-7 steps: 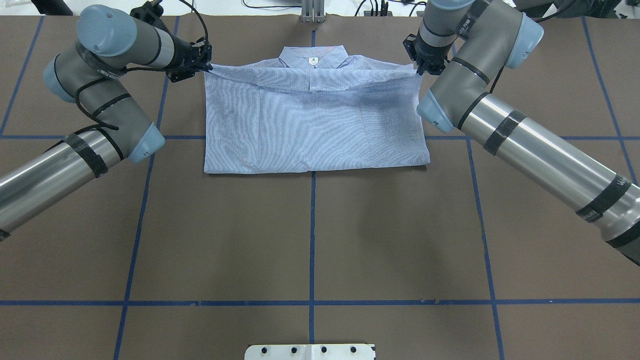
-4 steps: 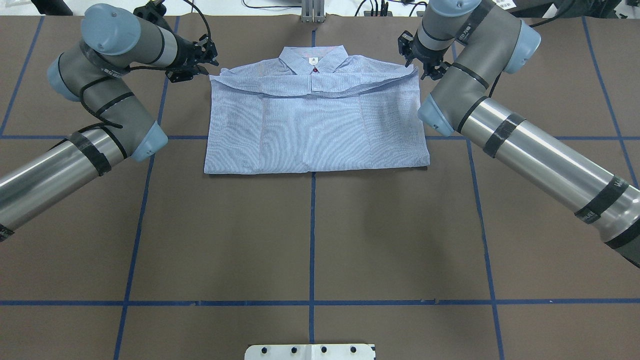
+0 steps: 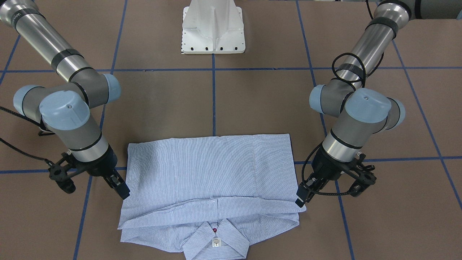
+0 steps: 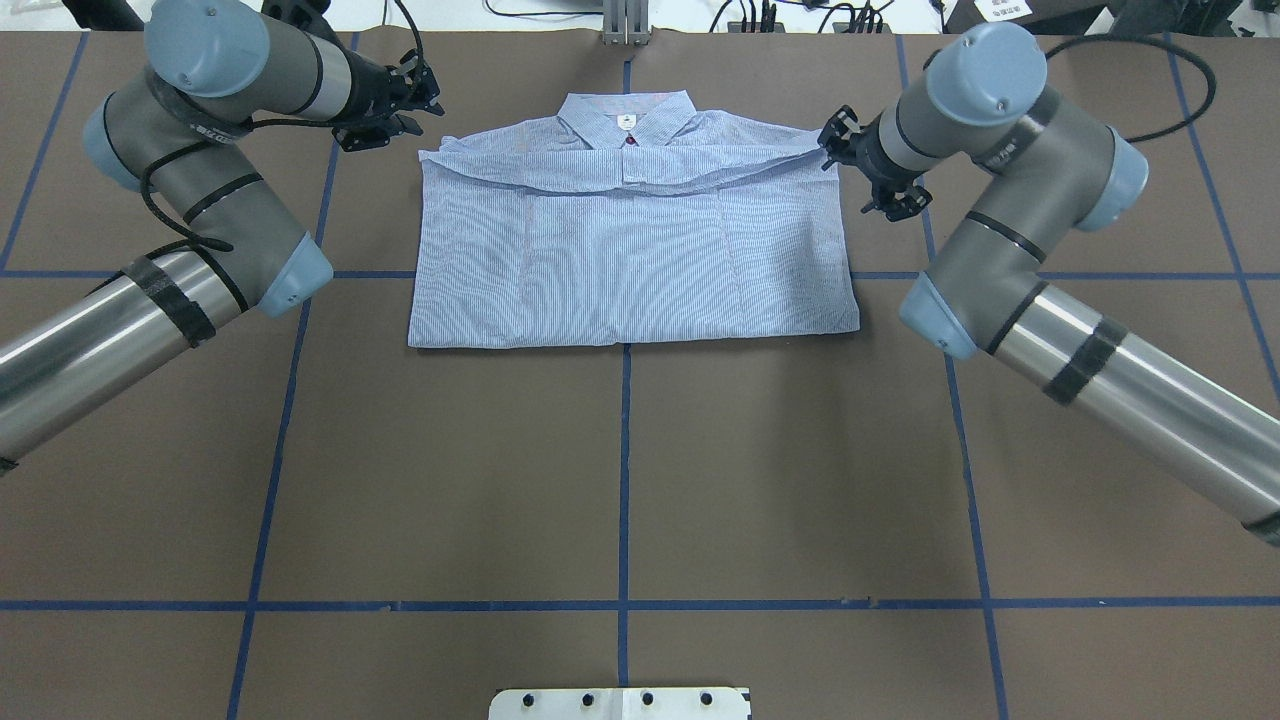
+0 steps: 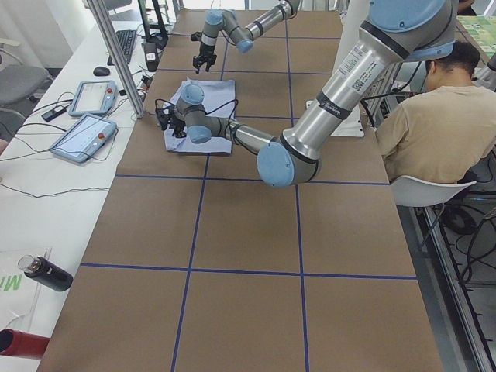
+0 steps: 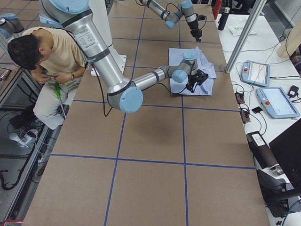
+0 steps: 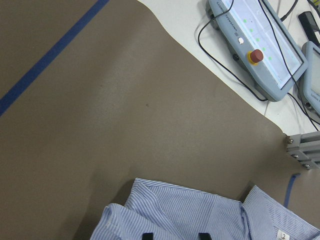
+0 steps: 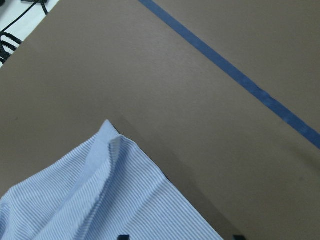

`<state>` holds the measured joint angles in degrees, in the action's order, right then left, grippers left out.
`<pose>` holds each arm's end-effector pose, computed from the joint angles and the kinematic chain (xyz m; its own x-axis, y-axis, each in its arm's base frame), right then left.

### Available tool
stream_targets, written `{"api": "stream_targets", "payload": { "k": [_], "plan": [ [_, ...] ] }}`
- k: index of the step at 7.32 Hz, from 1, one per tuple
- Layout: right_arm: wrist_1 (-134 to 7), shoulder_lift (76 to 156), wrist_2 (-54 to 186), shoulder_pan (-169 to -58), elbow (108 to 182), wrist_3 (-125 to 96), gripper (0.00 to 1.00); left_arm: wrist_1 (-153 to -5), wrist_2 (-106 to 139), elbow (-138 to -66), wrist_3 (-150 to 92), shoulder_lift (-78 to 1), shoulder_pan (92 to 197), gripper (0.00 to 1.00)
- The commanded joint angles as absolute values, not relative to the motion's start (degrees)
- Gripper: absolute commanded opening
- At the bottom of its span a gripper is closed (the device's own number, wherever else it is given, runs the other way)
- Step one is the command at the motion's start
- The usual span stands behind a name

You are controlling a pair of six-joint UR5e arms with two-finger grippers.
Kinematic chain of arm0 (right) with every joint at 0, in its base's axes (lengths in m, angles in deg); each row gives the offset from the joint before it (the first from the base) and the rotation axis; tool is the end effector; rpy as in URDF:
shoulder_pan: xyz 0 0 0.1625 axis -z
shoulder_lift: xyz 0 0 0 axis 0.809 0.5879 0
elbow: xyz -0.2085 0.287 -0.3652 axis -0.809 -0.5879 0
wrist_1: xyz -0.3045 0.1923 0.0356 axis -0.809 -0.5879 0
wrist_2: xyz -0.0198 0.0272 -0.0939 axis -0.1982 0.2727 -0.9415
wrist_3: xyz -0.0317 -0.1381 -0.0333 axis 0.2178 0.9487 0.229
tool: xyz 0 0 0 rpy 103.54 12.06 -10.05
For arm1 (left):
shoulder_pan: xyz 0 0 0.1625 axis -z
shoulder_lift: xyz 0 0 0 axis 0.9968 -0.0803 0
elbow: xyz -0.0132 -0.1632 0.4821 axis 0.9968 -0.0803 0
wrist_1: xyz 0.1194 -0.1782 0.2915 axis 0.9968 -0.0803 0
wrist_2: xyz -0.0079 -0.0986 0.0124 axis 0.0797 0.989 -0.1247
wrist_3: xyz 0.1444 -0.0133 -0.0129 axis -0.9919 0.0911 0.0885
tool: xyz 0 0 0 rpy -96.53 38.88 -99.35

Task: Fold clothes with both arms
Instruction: 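Move the right gripper down to the folded shirt's side edge and grasp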

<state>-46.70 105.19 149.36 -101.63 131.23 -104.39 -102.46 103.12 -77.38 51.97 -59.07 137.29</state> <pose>-0.4353 -0.6135 0.5000 0.2562 0.6903 0.6766 -0.6634 0.6347 -0.3962 0.4363 -0.6985 0.4202 0.1922 -0.3984 -0.8969 0.5928 0.7754 -0.2174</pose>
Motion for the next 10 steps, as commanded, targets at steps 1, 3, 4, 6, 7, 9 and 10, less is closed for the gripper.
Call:
{"api": "stream_targets", "payload": {
  "k": [1,3,4,6,7,9,10],
  "plan": [
    [-41.57,115.68,142.12,-94.88,141.34,-114.53,0.81,-102.35,103.08,-78.35,51.97,-58.14,137.34,0.42],
    [-41.48,119.04,141.31,-92.24,143.92,-115.44,0.82,-102.27,103.08,-78.35,51.88,-58.14,137.34,0.42],
    [-41.56,119.05,140.52,-91.27,143.84,-115.44,0.82,-102.18,102.99,-78.35,51.79,-58.14,137.34,0.42],
    [-41.91,118.44,139.55,-89.94,143.66,-115.44,0.79,-102.27,102.9,-78.35,51.62,-57.79,137.34,0.42],
    [-42.09,118.17,139.55,-89.94,143.49,-115.44,0.7,-102.61,102.9,-78.35,51.53,-57.09,137.34,0.42],
    [-42.18,118.25,139.72,-90.03,143.84,-115.71,0.0,-102.62,102.9,-78.35,51.53,-56.91,137.34,0.42],
    [-42.27,118.08,139.9,-90.12,143.92,-115.71,0.0,-102.7,102.9,-78.35,51.44,-56.91,137.34,0.42]
  ]
}}
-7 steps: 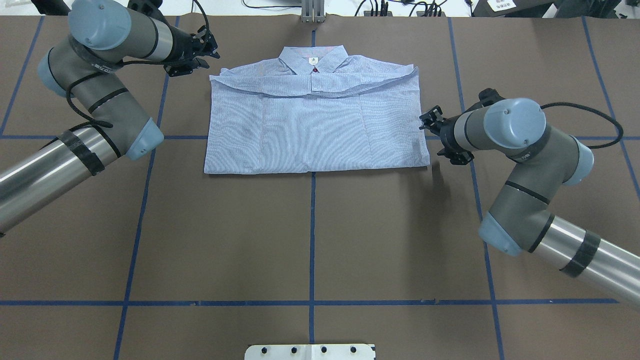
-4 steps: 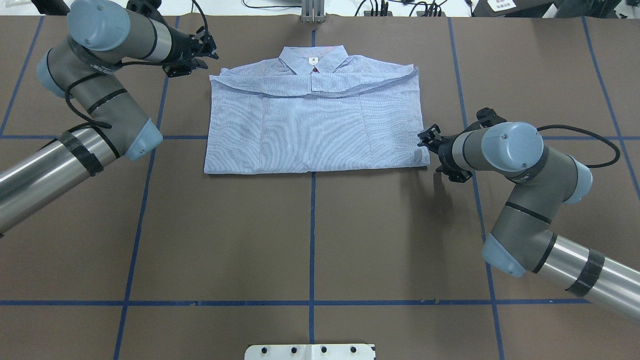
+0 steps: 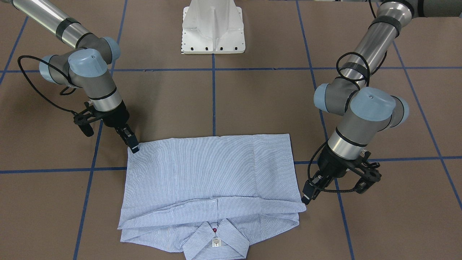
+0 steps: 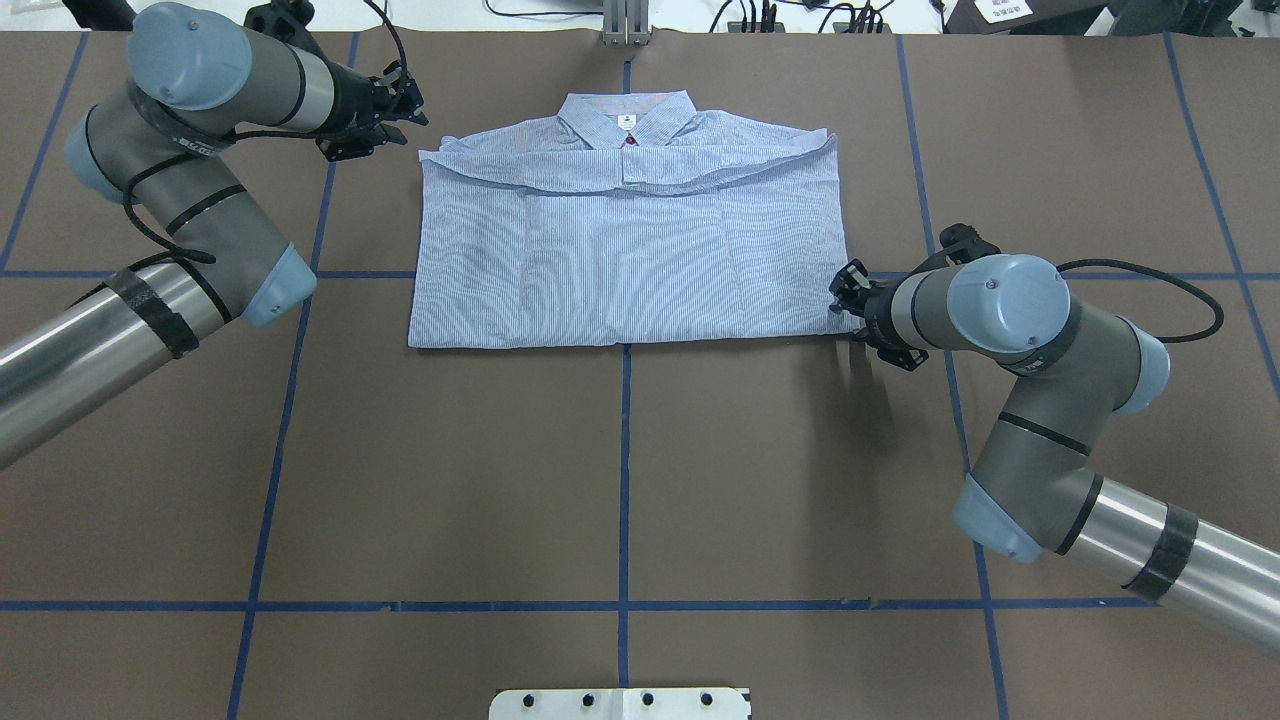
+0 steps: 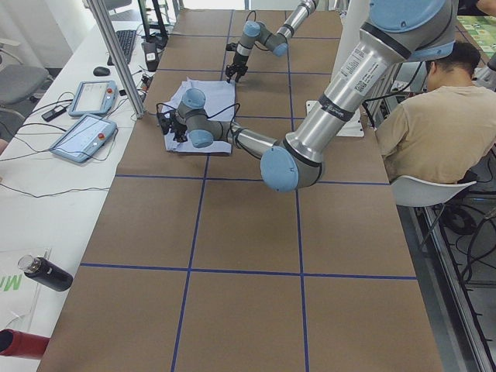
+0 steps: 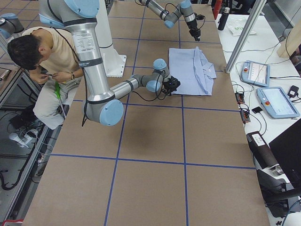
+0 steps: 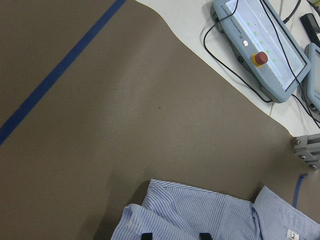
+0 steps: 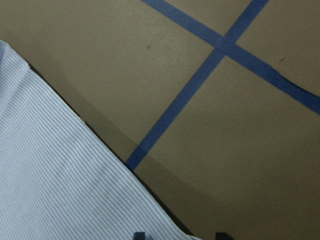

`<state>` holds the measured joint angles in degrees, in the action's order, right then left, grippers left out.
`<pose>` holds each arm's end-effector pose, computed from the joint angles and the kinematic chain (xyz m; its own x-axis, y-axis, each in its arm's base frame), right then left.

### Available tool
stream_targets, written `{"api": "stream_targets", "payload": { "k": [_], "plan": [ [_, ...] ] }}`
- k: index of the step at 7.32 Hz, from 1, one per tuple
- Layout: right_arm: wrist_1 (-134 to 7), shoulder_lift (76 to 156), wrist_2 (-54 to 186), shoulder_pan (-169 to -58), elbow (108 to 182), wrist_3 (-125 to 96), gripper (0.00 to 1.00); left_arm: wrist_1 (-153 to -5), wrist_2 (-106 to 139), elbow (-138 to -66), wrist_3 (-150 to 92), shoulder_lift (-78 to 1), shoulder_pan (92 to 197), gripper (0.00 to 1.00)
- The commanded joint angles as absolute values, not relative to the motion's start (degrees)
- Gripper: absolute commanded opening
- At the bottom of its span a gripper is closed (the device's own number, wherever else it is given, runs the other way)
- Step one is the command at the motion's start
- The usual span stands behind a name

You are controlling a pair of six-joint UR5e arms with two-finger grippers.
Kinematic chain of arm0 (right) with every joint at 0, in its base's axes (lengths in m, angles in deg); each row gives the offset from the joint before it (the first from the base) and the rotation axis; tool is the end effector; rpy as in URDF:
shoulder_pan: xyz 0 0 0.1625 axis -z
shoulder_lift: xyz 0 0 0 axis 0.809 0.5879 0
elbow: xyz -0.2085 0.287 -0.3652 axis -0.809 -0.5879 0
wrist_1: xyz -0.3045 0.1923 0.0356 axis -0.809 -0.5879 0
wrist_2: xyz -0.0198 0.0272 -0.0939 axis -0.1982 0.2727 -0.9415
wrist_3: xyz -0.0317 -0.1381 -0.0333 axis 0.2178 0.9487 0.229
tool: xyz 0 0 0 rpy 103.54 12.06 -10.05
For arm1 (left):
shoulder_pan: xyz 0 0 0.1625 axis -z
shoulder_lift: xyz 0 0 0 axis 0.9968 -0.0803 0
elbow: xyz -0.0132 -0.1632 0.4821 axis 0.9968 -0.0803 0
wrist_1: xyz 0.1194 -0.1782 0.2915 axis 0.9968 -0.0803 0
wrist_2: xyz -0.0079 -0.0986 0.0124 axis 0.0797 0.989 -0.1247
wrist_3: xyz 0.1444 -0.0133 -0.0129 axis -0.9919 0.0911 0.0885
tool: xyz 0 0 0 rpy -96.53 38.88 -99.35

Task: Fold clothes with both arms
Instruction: 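Move the right gripper down to the folded shirt's side edge and grasp, then drag the grasped edge toward the robot with the right gripper, rotating the shirt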

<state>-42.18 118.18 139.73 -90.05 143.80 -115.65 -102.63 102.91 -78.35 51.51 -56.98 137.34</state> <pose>-0.4550 -0.4743 0.5401 0.1851 0.7109 0.6785 -0.6706 0.5961 -0.4416 0.4280 -0.6899 0.4411 0.2055 -0.4038 -0.8914 0.5970 0.7735 -0.2128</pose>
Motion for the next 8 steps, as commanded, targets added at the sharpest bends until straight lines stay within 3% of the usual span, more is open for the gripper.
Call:
{"api": "stream_targets", "payload": {
  "k": [1,3,6,8],
  "plan": [
    [-42.27,118.08,139.9,-90.12,143.92,-115.71,0.0,-102.79,102.9,-78.44,51.44,-56.3,137.34,0.43],
    [-42.61,119.21,140.25,-90.47,146.71,-115.71,0.0,-102.88,102.9,-78.44,51.44,-56.11,137.34,0.43],
    [-50.51,130.68,142.96,-87.59,165.38,-115.62,0.0,-103.06,102.9,-78.62,51.44,-56.11,137.34,0.43],
    [-50.53,138.36,144.47,-74.98,174.04,-115.53,0.0,-103.06,103.16,-79.58,51.7,-56.03,137.34,0.43]
  ]
}}
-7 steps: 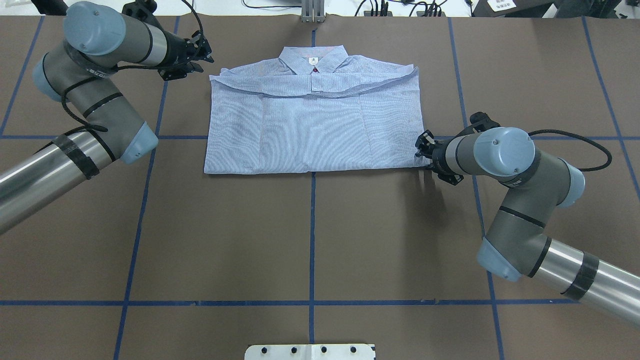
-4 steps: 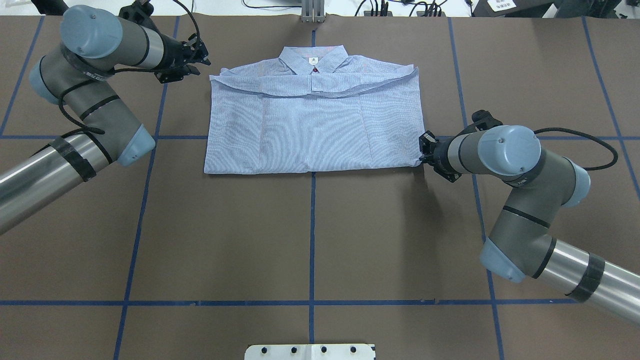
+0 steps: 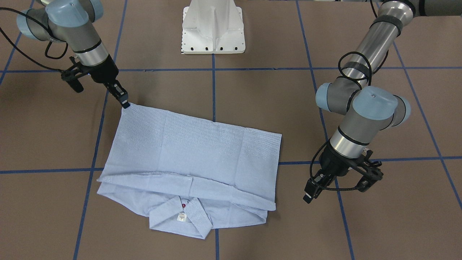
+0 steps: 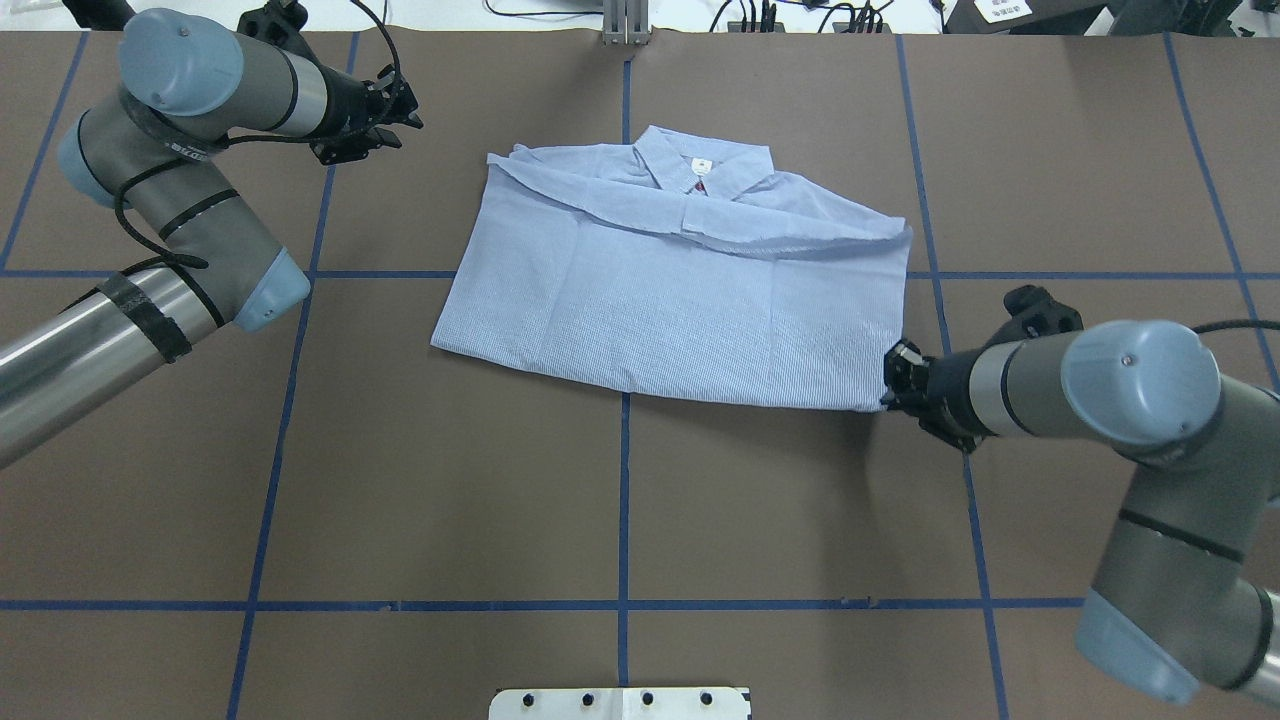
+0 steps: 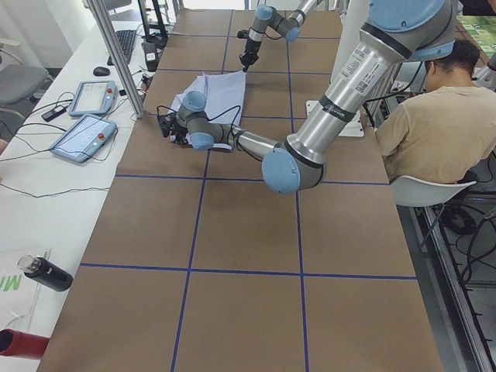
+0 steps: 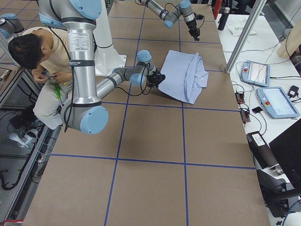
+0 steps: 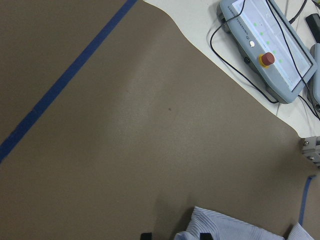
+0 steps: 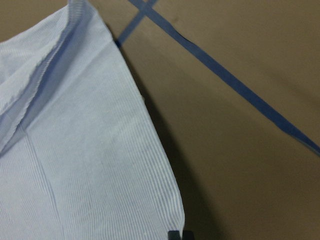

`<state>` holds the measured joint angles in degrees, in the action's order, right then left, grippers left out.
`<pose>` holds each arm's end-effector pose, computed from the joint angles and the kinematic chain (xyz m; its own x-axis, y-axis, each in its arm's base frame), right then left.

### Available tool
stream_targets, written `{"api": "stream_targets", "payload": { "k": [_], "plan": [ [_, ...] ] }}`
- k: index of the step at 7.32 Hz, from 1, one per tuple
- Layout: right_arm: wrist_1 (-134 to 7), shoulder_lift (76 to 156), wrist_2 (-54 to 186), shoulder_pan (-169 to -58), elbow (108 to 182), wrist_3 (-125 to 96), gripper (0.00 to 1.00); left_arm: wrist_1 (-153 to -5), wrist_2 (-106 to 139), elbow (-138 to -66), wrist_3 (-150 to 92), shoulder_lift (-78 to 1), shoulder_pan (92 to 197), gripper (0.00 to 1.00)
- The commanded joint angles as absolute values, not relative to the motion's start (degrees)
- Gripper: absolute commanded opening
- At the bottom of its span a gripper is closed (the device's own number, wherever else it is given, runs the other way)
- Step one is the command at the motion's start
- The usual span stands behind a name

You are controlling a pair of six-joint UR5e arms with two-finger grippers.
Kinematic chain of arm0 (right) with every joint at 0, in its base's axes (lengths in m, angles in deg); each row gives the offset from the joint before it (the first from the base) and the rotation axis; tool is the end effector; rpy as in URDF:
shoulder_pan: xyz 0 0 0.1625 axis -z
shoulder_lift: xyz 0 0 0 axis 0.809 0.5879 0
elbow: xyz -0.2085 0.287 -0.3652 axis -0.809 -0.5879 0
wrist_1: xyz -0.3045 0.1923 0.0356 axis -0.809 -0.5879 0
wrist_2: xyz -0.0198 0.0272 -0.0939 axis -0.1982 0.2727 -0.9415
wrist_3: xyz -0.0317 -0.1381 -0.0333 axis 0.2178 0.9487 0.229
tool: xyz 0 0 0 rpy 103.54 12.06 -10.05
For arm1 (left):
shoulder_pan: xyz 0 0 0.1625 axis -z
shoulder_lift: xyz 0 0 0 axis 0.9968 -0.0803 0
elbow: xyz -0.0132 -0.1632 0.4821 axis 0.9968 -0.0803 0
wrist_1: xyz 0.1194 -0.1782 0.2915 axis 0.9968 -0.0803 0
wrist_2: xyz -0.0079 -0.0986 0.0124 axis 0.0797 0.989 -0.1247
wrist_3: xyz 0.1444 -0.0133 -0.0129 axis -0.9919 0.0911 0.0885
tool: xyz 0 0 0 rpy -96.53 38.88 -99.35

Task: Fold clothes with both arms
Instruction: 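Drag the grasped edge toward the robot with the right gripper, rotating the shirt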

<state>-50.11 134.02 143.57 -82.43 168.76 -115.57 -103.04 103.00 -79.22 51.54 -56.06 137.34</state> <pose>-0.3766 -0.3245 0.5105 0.2906 0.6801 0.6730 -0.5307 0.6998 -0.4781 0.4240 -0.6845 0.4453 0.2019 -0.3999 -0.8941 0.5950 0.7752 -0.2123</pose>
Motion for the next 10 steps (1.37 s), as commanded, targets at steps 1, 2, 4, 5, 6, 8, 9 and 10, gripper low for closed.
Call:
{"api": "stream_targets", "payload": {
  "k": [1,2,4,5,6,8,9,10],
  "plan": [
    [-50.53,139.78,148.91,-69.95,175.9,-115.62,0.0,-103.06,103.25,-80.8,51.79,-56.03,137.34,0.43],
    [-50.44,140.83,156.78,-67.03,177.14,-115.71,0.0,-103.06,103.34,-82.64,51.88,-55.33,137.25,0.43],
    [-50.44,142.07,158.8,-57.46,177.15,-116.14,0.7,-103.06,107.18,-86.33,52.06,-54.19,136.72,0.43],
    [-50.44,141.81,158.8,-56.99,177.32,-116.41,1.0,-102.97,109.38,-90.35,52.23,-51.4,135.94,0.43],
    [-50.44,141.81,158.8,-59.33,178.45,-116.41,1.0,-102.8,111.49,-94.74,54.15,-48.32,135.58,0.46],
    [-50.35,139.89,159.32,-70.46,179.17,-115.97,1.0,-102.18,112.66,-101.34,64.75,-45.16,129.99,0.54],
    [-50.27,133.27,158.8,-77.22,174.21,-115.19,1.0,-102.18,111.87,-106.69,66.97,-39.82,126.47,0.58],
    [-50.26,127.19,158.54,-81.72,168.77,-114.83,1.0,-102.18,107.69,-109.87,68.04,-36.72,122.35,0.61]
  ]
}}
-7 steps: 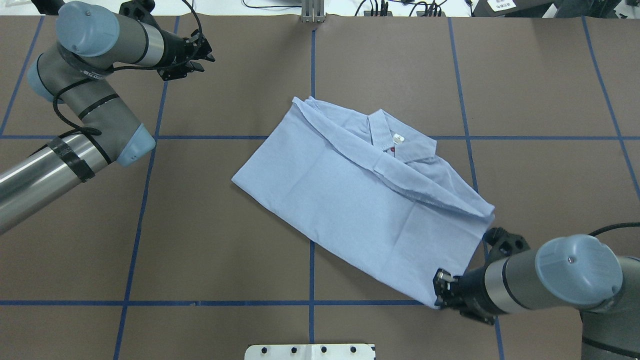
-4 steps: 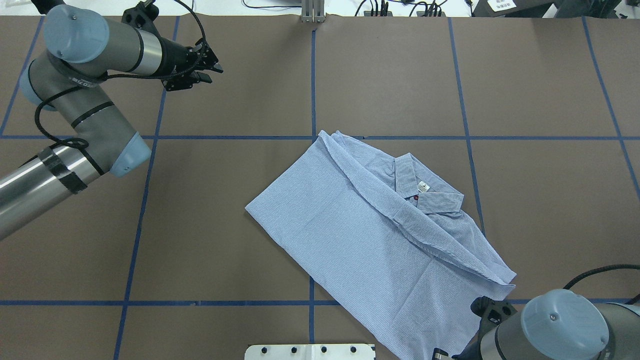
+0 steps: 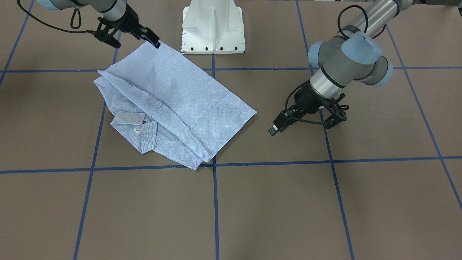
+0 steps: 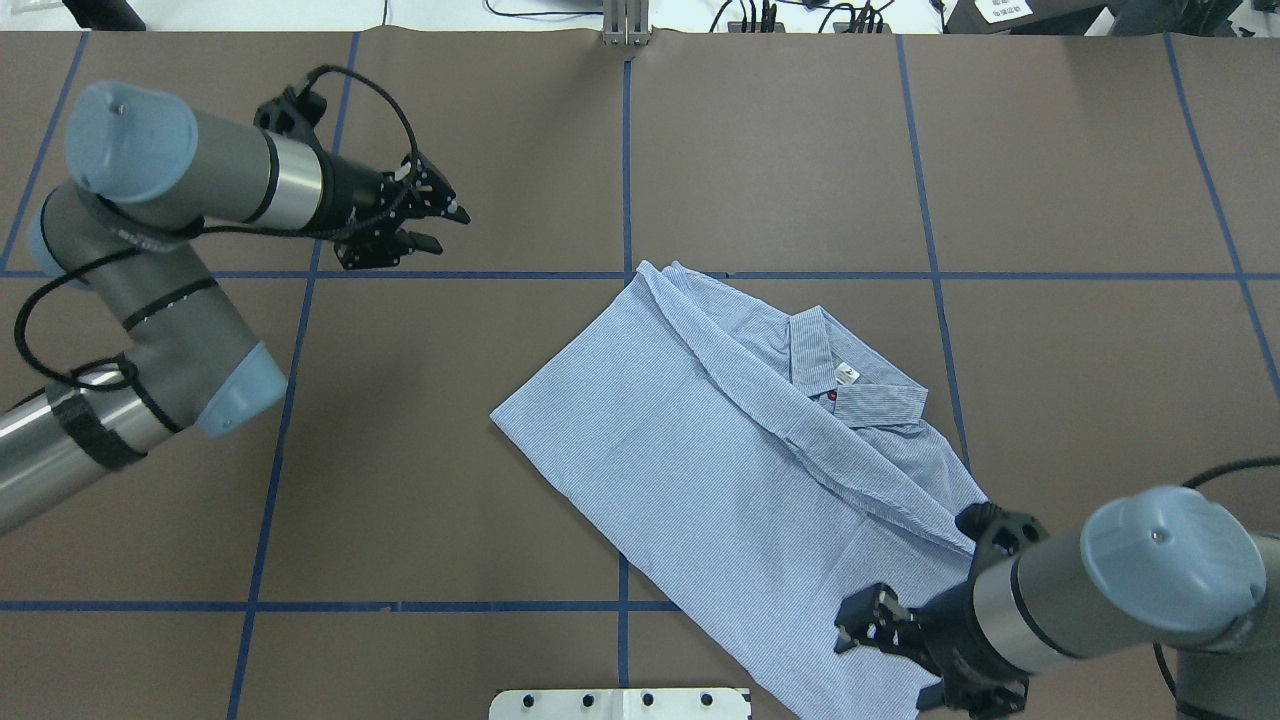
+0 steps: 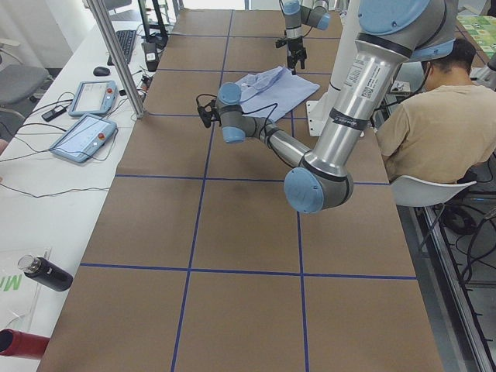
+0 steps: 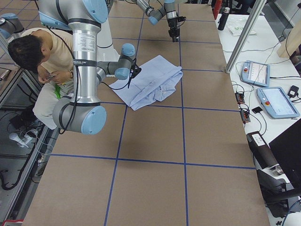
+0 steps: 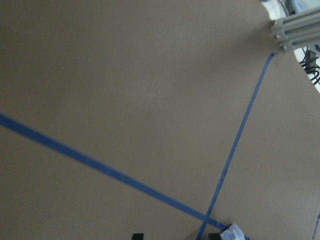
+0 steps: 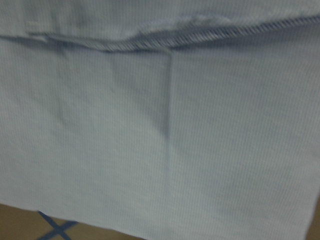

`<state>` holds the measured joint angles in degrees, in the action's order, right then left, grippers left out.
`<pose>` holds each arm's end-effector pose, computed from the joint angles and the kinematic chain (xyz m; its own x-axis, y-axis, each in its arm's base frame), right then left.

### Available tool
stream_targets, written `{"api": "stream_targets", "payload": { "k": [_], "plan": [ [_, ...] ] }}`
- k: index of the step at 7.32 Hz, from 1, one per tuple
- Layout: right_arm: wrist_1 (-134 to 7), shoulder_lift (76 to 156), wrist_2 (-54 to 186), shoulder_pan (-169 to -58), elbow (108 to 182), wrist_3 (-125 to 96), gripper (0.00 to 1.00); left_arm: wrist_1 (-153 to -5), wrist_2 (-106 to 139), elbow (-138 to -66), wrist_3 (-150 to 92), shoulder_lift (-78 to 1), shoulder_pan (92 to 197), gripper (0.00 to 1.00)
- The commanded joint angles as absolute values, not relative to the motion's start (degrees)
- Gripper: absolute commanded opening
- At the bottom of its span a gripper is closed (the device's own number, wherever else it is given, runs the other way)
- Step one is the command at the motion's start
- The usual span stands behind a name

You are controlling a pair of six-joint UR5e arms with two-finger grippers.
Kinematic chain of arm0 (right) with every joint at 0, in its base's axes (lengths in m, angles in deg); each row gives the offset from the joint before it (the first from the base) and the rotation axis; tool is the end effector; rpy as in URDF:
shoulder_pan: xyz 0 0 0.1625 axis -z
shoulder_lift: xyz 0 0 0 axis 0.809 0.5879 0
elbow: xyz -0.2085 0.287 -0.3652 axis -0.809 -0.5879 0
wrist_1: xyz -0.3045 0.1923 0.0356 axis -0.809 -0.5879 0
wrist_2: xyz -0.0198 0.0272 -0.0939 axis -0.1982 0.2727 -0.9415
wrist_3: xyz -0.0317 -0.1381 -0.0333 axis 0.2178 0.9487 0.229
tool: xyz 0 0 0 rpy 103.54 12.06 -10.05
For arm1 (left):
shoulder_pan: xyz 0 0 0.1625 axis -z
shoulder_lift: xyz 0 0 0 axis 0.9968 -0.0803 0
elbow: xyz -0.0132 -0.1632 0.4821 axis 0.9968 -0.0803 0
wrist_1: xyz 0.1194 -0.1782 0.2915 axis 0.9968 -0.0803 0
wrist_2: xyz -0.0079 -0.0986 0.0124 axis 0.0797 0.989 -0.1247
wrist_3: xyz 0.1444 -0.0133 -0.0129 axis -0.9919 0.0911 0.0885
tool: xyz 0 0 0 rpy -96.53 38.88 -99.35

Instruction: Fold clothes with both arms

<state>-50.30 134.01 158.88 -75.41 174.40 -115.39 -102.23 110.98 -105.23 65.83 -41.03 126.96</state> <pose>-0.4002 -0.2313 0.4596 0.4202 0.6136 0.6685 -0.1890 0.7798 -0.5969 0.4374 -0.4804 0.4204 0.0820 -0.4748 -0.8763 0.3230 0.8444 -0.4273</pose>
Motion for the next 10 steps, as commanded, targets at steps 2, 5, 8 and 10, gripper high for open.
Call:
{"api": "stream_targets", "payload": {
  "k": [2,5,8,10],
  "plan": [
    [-50.26,123.88,158.62,-85.54,166.69,-113.34,1.0,-102.18,100.64,-108.85,67.18,-36.95,115.04,0.61],
    [-50.26,124.14,158.53,-85.55,166.69,-113.25,1.0,-101.92,97.12,-107.1,64.02,-37.04,112.21,0.6],
    [-50.26,124.5,158.62,-85.72,166.86,-113.25,1.0,-101.91,96.92,-105.07,64.1,-38.36,111.5,0.59],
    [-50.35,124.76,158.62,-85.99,167.21,-113.25,1.0,-101.83,96.84,-104.55,64.1,-38.89,111.32,0.58]
  ]
}}
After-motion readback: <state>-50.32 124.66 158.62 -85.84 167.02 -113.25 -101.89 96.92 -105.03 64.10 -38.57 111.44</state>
